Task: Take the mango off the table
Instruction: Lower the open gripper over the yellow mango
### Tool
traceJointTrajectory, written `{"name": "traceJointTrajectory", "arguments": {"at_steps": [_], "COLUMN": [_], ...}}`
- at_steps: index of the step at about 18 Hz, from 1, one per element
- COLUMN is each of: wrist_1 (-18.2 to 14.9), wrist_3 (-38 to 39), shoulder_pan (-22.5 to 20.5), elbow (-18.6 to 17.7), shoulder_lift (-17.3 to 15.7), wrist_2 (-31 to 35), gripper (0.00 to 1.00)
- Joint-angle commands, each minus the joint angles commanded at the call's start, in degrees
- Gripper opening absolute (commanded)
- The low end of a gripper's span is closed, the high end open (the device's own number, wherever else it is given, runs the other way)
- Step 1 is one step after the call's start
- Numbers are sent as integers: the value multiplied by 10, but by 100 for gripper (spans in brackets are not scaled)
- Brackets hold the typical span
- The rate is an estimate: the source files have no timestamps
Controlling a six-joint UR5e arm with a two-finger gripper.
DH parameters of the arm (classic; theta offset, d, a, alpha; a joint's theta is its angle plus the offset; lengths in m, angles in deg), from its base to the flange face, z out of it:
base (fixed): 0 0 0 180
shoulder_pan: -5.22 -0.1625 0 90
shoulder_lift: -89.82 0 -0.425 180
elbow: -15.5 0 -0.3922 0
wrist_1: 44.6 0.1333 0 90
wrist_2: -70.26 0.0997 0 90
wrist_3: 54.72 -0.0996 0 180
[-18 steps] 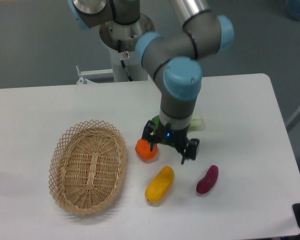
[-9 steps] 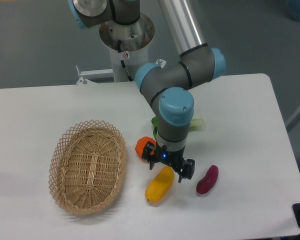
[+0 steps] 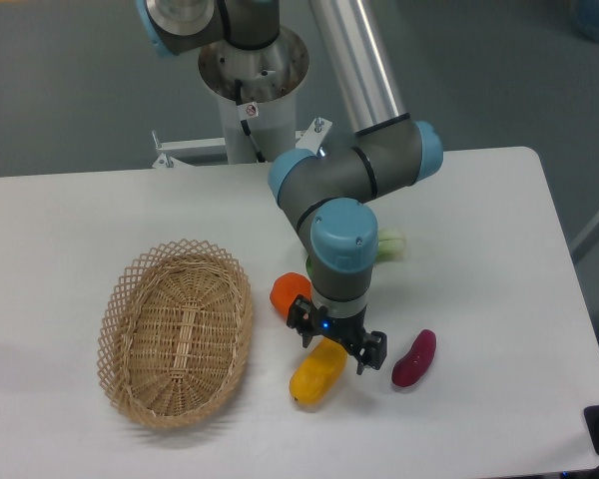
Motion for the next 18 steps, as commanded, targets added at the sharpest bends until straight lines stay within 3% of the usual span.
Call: {"name": "traceJointTrajectory", "arguments": {"at_steps": [4, 11, 14, 16, 18], "wrist_1": [40, 59, 73, 73, 74], "wrist_3": [0, 4, 7, 8, 8], "shoulder_pan": [9, 13, 13, 13, 13], "elbow": [-6, -7, -8, -9, -8], "shoulder_lift": [17, 24, 23, 20, 19], "wrist_2": [1, 11, 24, 24, 25], "gripper": [100, 98, 57, 43, 37]}}
